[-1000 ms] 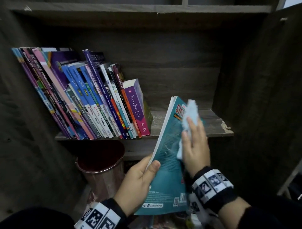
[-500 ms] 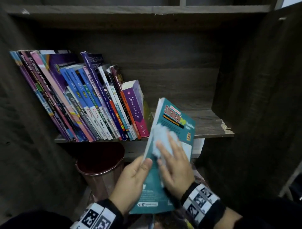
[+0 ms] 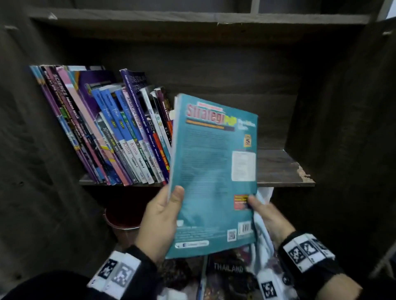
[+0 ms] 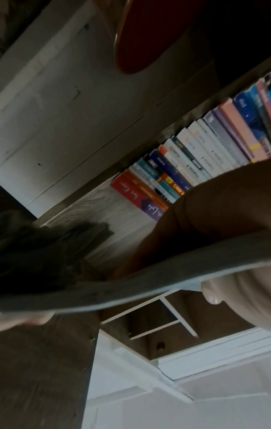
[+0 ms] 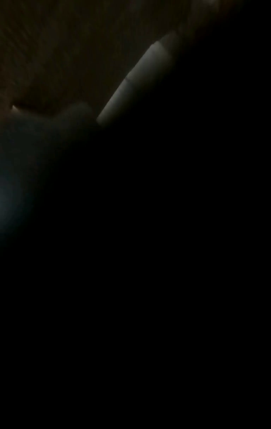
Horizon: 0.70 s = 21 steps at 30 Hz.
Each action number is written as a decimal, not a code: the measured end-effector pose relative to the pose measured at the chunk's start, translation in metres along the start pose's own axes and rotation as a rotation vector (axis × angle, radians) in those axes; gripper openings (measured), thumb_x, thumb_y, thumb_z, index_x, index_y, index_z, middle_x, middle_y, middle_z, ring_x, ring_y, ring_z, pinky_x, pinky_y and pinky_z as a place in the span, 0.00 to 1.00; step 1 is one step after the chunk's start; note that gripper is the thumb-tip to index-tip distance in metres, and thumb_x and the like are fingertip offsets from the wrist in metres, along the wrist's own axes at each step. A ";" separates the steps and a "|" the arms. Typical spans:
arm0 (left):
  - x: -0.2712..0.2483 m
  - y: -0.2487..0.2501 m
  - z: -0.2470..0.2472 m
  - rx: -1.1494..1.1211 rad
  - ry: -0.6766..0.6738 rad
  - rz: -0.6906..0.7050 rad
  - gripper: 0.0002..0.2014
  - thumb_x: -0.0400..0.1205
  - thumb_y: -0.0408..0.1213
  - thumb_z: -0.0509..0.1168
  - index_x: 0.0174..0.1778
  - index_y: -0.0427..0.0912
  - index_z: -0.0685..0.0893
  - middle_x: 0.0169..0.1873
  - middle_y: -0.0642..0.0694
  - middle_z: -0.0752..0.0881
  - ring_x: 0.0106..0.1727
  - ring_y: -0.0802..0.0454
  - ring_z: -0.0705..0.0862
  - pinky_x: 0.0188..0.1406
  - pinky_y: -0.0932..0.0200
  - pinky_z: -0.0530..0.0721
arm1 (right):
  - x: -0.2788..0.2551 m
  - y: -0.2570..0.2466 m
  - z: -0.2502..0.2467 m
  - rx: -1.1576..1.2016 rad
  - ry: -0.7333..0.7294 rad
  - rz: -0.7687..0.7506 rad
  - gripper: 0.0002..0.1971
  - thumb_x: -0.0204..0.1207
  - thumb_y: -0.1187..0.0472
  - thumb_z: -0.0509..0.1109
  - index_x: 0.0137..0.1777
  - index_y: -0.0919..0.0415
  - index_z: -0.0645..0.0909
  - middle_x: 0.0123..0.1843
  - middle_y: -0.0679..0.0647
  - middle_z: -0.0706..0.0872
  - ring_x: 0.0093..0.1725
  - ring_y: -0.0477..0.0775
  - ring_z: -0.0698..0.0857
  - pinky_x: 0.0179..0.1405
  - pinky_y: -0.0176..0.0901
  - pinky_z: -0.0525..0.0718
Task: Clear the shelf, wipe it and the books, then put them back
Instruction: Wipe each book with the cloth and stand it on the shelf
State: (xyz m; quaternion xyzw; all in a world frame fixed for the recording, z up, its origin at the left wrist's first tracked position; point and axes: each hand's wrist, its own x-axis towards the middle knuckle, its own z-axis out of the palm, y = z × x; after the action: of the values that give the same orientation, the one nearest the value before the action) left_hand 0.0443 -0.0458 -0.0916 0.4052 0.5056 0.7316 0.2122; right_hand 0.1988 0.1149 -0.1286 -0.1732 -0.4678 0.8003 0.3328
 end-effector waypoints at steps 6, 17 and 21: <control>0.023 0.009 -0.007 0.065 -0.099 -0.094 0.18 0.77 0.48 0.59 0.56 0.42 0.84 0.48 0.46 0.92 0.48 0.51 0.91 0.41 0.61 0.88 | -0.020 -0.007 -0.016 -0.125 -0.188 0.099 0.35 0.50 0.61 0.90 0.59 0.72 0.84 0.62 0.76 0.83 0.57 0.72 0.86 0.56 0.63 0.85; 0.100 -0.013 -0.037 0.428 0.029 -0.172 0.08 0.85 0.32 0.62 0.57 0.44 0.81 0.47 0.42 0.88 0.45 0.47 0.88 0.53 0.46 0.86 | 0.015 -0.045 -0.002 -0.694 0.588 -0.539 0.18 0.74 0.63 0.76 0.62 0.48 0.83 0.52 0.39 0.87 0.54 0.42 0.84 0.63 0.44 0.79; 0.105 -0.020 -0.035 0.492 -0.051 -0.156 0.09 0.84 0.34 0.63 0.58 0.49 0.80 0.49 0.45 0.88 0.49 0.48 0.87 0.50 0.53 0.86 | 0.054 -0.027 0.025 -0.871 0.673 -0.470 0.23 0.76 0.57 0.74 0.70 0.42 0.78 0.62 0.44 0.84 0.56 0.39 0.78 0.60 0.37 0.74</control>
State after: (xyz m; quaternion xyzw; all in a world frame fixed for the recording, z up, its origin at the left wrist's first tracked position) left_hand -0.0469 0.0177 -0.0761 0.4227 0.6924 0.5578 0.1756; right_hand 0.1555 0.1454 -0.0903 -0.4295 -0.6475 0.3410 0.5291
